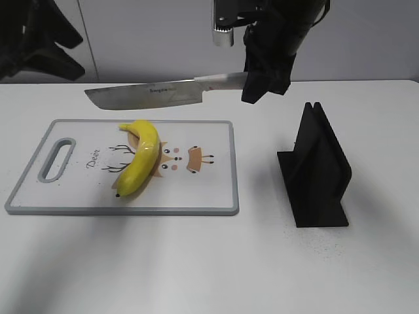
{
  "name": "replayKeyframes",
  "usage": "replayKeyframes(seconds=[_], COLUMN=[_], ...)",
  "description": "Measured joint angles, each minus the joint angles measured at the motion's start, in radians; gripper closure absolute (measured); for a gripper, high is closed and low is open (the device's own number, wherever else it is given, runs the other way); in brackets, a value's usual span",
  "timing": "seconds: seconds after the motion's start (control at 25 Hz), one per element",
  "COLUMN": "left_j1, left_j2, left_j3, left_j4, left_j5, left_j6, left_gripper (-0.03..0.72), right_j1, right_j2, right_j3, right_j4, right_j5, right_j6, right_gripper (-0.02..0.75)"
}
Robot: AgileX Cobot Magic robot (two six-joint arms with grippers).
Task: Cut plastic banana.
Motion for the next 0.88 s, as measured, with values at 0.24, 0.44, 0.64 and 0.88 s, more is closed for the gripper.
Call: replayKeyframes(seconds=[0.24,0.44,0.64,0.88], left_j1=[0.0,0.0,0.0,0.0], left_j2=[0.137,0.21,0.247,0.268], left_j3=[0.0,-0.002,-0.004,-0.005], left_j4=[-0.006,-0.023,-0.037,-0.075], left_j5=[-0.022,-0.063,-0.082,-0.101], left_j6=[0.081,0.098,0.108,0.113], left_gripper=[0.127,0.171,0.177,0.32], right_j1=[0.0,0.0,0.0,0.0], right_j2=[0.04,0.071,0.071,0.075], right_j3=[-0.003,-0.003,-0.003,-0.003], right_j4=[0.045,0.078,0.093,0.104], right_j5=[-0.021,-0.024,-0.033,-0.041], right_j6=[-0.06,-0.074,-0.089,-0.09], right_gripper=[0.556,0.556,0.556,0.556])
